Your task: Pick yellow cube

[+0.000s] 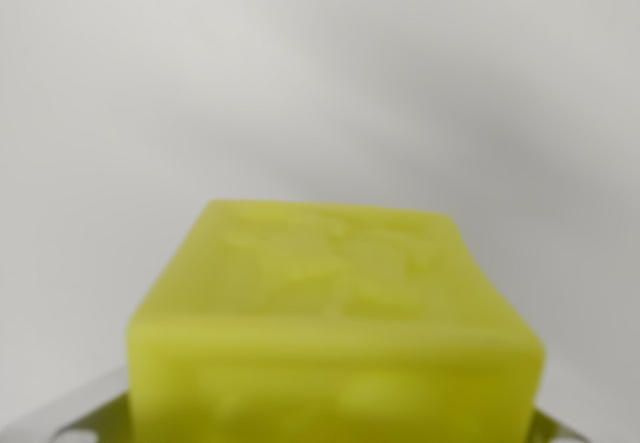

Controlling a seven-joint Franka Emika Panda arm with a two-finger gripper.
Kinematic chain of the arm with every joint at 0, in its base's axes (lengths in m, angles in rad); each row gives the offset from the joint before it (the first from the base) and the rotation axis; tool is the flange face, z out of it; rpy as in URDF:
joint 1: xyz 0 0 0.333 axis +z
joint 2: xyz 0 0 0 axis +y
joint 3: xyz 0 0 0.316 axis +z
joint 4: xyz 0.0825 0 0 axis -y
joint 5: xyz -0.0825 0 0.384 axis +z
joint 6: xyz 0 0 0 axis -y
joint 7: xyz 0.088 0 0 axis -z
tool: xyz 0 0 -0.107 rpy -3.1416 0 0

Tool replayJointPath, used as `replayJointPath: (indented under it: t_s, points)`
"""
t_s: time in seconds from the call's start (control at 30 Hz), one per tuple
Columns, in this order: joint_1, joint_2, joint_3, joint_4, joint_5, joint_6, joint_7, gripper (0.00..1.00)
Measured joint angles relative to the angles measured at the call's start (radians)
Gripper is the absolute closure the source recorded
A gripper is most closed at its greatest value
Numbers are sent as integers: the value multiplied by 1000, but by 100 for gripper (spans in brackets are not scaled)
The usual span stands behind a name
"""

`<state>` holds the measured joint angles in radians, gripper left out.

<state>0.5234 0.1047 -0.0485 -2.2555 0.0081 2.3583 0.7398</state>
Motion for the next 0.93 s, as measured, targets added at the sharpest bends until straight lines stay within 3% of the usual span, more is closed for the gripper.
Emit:
replayJointPath:
  t_s: [0.6, 0.93]
  points:
    - [0, -69, 0, 40, -5, -109, 3, 100]
    - [0, -74, 0, 44, -5, -118, 4, 100]
